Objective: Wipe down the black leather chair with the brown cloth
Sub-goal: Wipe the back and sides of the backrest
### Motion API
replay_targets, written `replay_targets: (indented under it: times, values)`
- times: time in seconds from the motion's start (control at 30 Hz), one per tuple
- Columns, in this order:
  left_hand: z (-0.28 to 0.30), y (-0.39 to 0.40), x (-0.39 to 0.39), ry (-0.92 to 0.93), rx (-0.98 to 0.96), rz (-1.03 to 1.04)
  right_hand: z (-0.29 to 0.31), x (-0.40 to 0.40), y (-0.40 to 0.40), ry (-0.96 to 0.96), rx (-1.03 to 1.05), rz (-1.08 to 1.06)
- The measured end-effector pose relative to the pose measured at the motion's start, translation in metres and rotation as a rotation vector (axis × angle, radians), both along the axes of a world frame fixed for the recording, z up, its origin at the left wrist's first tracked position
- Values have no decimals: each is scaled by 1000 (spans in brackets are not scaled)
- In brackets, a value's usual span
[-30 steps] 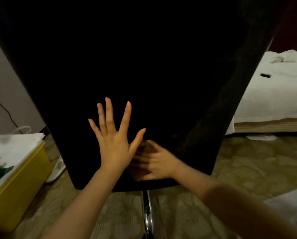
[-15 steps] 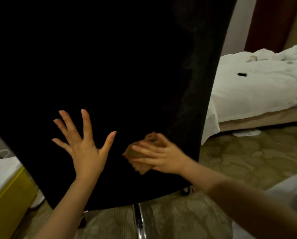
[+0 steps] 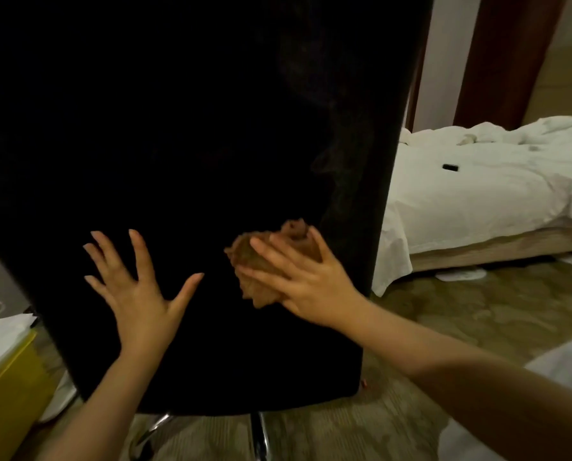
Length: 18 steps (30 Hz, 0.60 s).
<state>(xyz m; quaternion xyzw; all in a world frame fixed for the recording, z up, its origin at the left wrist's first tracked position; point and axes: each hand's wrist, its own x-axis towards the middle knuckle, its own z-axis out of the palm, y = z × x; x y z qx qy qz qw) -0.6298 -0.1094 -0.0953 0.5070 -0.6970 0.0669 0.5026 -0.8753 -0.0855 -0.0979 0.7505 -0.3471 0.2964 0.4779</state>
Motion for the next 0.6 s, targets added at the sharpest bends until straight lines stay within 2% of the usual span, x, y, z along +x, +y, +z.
replay_targets:
  times: [0.03, 0.1, 0.17, 0.2, 0.23, 0.33, 0.43, 0.5, 0.53, 0.6]
  values:
    - [2, 6, -6, 2, -3, 1, -20, 1, 1, 65, 37, -15]
    - [11, 16, -23, -33, -74, -18, -54, -5, 5, 376, 130, -49]
    - [28, 23, -45, -16, -126, -47, -56, -22, 2, 606, 141, -24]
    - [38, 25, -54, 42, -107, -50, -43, -31, 1, 608, 118, 6]
    - [48, 27, -62, 99, -65, -42, -22, -40, -1, 530, 71, 27]
    - [58, 25, -71, 146, 3, -10, 74, -66, -3, 108, -172, -27]
    - [55, 19, -73, 145, 18, -10, 139, -67, 1, -189, -249, -48]
    - [57, 17, -74, 136, 32, 20, 119, -64, -1, -207, -187, 16]
    - [57, 16, -73, 126, 40, 31, 90, -63, -2, -138, -121, 35]
    - [56, 15, -70, 107, 43, 46, 15, -66, -5, 176, -6, 19]
